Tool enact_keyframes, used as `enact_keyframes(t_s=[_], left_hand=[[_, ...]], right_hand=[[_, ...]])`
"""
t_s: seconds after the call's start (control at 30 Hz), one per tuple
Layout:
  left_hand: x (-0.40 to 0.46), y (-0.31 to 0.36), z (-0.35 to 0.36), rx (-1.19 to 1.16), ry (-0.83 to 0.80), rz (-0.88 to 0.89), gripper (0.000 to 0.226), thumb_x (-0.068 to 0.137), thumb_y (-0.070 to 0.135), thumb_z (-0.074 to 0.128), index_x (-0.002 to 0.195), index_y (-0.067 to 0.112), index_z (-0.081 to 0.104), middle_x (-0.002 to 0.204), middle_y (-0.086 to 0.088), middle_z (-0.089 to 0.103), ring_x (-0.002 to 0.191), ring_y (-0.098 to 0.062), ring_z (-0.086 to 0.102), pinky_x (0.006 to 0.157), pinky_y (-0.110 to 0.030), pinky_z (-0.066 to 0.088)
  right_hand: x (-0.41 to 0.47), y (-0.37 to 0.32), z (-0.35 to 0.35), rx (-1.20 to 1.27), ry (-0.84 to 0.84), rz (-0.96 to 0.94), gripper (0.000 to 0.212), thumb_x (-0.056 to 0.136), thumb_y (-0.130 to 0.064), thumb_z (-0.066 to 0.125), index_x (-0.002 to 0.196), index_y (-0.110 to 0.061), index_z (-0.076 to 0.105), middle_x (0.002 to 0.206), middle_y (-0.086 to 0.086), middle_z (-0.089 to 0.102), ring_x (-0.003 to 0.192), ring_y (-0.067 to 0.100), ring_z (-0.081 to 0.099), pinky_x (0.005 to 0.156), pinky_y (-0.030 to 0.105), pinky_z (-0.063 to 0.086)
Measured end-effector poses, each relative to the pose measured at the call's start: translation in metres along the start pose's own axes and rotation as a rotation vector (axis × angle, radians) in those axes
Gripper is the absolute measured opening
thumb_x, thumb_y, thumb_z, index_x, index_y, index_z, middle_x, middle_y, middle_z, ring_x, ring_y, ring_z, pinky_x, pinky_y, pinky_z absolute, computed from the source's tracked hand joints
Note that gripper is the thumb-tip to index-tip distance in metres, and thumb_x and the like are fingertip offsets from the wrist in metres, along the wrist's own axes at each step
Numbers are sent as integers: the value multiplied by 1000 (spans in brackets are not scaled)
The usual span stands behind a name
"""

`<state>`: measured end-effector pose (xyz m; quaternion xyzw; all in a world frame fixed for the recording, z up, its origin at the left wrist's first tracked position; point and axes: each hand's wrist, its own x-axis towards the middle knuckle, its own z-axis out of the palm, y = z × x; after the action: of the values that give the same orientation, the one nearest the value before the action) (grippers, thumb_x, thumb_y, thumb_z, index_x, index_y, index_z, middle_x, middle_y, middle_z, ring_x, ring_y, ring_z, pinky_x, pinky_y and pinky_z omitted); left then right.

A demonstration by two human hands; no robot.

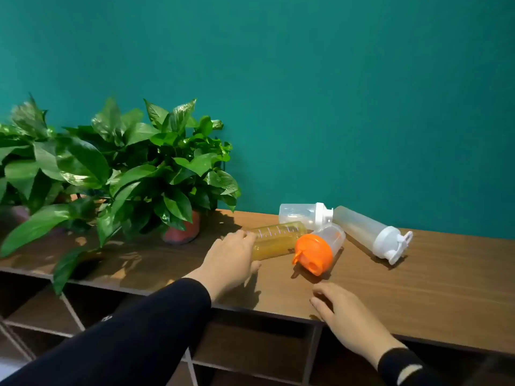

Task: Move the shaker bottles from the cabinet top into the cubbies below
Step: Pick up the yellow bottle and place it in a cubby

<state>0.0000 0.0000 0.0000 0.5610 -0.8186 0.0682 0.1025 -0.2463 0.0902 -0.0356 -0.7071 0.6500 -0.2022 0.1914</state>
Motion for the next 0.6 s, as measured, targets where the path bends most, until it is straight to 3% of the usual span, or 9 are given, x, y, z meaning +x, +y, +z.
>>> enact_keyframes(t_s=[0.13, 0.27, 0.43, 0.53, 0.6], left_hand=[[34, -16, 28, -34, -49, -166, 82, 81, 57, 64, 149, 25, 31, 143, -5, 48, 129, -29, 47, 98, -55, 46], [64, -29, 52, -49, -152, -209, 90, 76, 62, 68, 149, 29, 27, 140, -7, 49, 125, -33, 50, 95, -56, 47], [63, -35, 72, -23, -61, -246, 82, 72, 53, 75, 140, 28, 38, 125, -9, 53, 108, -32, 58, 81, -47, 56], [42, -40, 69, -45, -28, -296, 83, 72, 50, 77, 143, 28, 38, 125, -7, 50, 107, -31, 56, 83, -44, 56], [15, -49, 61, -32, 16, -274, 83, 72, 49, 76, 142, 28, 37, 125, -4, 50, 106, -29, 57, 81, -42, 57]], right_hand=[[11, 21, 31, -71, 29, 36, 48, 99, -52, 42, 145, -39, 45, 155, -24, 36, 143, -2, 27, 116, 24, 21], [11, 19, 42, -200, 121, -21, 51, 100, -54, 38, 149, -40, 38, 154, -29, 27, 127, -13, 4, 108, 15, 4], [14, 26, 52, -247, 133, -34, 53, 96, -58, 38, 143, -37, 49, 152, -22, 40, 133, -13, 17, 115, 18, 12], [13, 28, 56, -244, 163, -35, 52, 93, -61, 43, 136, -35, 59, 144, -22, 50, 135, -9, 31, 116, 23, 21], [10, 26, 58, -187, 193, -61, 58, 90, -67, 35, 130, -36, 63, 134, -27, 55, 135, -2, 43, 115, 27, 30]])
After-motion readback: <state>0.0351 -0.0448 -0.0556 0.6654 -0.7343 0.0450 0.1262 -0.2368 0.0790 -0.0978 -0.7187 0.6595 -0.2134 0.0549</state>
